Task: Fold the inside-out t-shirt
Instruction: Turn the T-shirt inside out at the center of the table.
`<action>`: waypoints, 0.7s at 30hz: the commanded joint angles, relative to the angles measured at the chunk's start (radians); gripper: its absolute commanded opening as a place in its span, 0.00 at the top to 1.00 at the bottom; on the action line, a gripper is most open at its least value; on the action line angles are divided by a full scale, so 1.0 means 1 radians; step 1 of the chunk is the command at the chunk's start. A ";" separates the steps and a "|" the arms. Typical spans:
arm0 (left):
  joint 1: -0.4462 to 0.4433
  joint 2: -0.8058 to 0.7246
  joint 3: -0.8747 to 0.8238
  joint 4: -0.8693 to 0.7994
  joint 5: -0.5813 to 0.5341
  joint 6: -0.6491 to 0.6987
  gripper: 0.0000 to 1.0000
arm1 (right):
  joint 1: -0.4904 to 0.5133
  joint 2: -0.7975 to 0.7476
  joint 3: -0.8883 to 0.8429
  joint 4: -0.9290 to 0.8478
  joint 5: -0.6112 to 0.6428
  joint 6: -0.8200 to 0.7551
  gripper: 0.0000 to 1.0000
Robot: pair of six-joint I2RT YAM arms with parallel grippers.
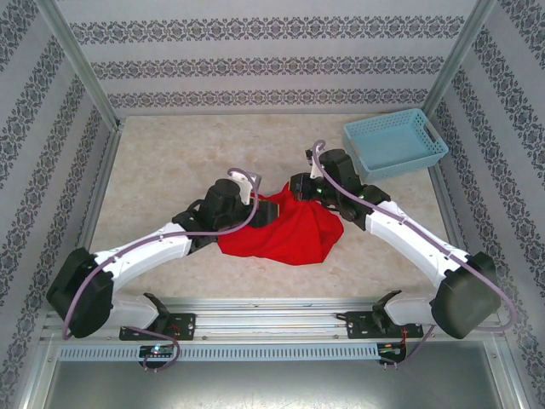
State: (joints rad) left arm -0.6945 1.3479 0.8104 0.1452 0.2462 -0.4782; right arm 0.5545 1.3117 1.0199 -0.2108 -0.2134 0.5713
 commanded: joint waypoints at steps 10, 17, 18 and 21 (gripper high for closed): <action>-0.042 0.128 0.054 0.221 0.014 0.004 0.46 | 0.025 -0.019 -0.041 0.065 -0.037 0.038 1.00; -0.040 0.125 0.065 0.185 -0.049 0.009 0.86 | 0.024 -0.019 -0.054 0.050 -0.020 0.027 1.00; -0.040 0.122 0.064 0.174 -0.062 0.006 0.92 | 0.022 -0.021 -0.053 0.042 -0.013 0.025 1.00; -0.025 0.103 0.047 0.140 -0.119 -0.003 1.00 | -0.008 -0.049 -0.048 -0.007 -0.023 0.019 0.77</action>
State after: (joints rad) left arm -0.7254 1.4769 0.8440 0.3122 0.1951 -0.4778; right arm 0.5629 1.3067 0.9806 -0.1852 -0.2298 0.6018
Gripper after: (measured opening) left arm 0.054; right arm 0.199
